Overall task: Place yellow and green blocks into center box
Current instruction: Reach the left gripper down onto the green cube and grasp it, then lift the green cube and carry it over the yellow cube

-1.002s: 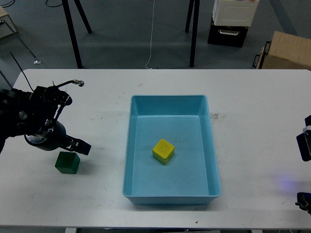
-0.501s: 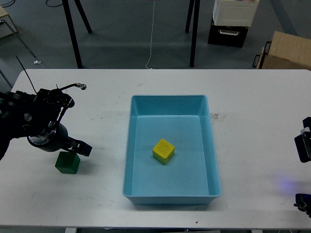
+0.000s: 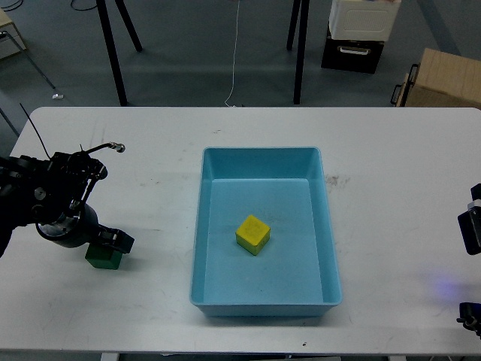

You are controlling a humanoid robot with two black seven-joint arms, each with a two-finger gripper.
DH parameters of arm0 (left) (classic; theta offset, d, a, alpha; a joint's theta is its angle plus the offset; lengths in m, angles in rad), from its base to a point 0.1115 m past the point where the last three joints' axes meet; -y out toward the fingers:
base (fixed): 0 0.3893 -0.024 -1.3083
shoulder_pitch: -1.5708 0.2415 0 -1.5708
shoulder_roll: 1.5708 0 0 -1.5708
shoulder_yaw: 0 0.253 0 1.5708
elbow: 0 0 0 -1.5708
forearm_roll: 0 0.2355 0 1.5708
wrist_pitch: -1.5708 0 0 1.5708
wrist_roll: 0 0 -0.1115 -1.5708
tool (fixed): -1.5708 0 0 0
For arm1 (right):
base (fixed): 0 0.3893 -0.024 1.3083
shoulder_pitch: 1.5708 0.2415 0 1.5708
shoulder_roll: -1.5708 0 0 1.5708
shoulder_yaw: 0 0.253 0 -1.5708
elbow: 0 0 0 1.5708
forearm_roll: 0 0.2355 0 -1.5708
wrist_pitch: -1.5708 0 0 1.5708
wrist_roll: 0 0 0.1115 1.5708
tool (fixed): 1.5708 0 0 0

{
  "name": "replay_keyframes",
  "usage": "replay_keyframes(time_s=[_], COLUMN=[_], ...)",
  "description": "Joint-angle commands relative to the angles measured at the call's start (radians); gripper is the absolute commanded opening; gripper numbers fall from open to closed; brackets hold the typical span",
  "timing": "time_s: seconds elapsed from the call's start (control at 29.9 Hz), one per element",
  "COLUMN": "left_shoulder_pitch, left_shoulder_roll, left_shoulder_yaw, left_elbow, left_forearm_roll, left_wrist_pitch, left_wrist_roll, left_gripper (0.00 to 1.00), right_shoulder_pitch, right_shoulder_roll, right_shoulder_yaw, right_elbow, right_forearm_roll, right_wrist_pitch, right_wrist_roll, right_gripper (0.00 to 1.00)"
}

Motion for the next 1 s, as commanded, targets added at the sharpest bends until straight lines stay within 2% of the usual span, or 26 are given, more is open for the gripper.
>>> replay_keyframes(time_s=[0.0,0.07,0.2,0.23,0.27,0.33,0.4,0.43,0.57,0.67,0.77,0.97], left_shoulder_pitch=[0.007,0.008,0.007,0.007,0.007,-0.004,-0.021,-0.040,-0.174,-0.258,-0.301,-0.281], left_shoulder_roll=[0.001,0.002,0.004,0.004,0.004,0.012,0.025,0.027,-0.005,-0.094,-0.236,-0.527], left_shoulder_yaw=[0.000,0.000,0.001,0.001,0.000,-0.007,-0.023,-0.037,-0.088,-0.146,-0.163,-0.114], left_elbow=[-0.001,-0.004,-0.015,-0.019,-0.022,-0.026,-0.024,-0.024,-0.026,-0.024,-0.001,0.085], left_forearm_roll=[0.019,0.039,0.047,0.048,0.048,0.048,0.048,0.047,0.025,-0.051,-0.133,-0.144], left_wrist_pitch=[0.000,-0.001,-0.004,-0.004,0.003,0.005,0.003,0.000,-0.004,-0.004,-0.004,-0.004], left_wrist_roll=[0.014,0.025,0.037,0.036,0.036,0.036,0.036,0.037,0.022,0.020,0.020,0.014], left_gripper=[0.71,0.63,0.39,0.26,0.20,0.18,0.04,0.02,0.01,0.01,0.02,0.04], right_shoulder_pitch=[-0.009,-0.012,-0.015,-0.015,-0.018,-0.029,-0.032,-0.032,-0.046,-0.047,-0.049,-0.063], right_shoulder_roll=[-0.006,-0.011,-0.013,-0.014,-0.016,-0.019,-0.023,-0.026,-0.031,-0.032,-0.032,-0.036], right_shoulder_yaw=[0.001,0.001,0.001,0.001,0.001,0.001,0.003,0.003,0.000,0.000,0.004,0.001], right_elbow=[-0.001,-0.001,-0.001,-0.001,-0.001,-0.001,-0.001,-0.001,-0.001,-0.001,-0.001,-0.005], right_forearm_roll=[-0.001,-0.001,0.001,-0.001,0.001,0.001,0.001,-0.001,-0.001,-0.001,-0.001,-0.003], right_wrist_pitch=[0.001,0.001,0.003,0.004,0.006,0.008,0.008,0.008,0.008,0.006,0.006,0.005], right_wrist_roll=[0.000,0.000,0.000,0.000,0.000,0.000,0.000,0.000,0.000,0.000,0.000,0.002], right_gripper=[1.00,1.00,1.00,1.00,1.00,1.00,1.00,1.00,1.00,1.00,1.00,1.00])
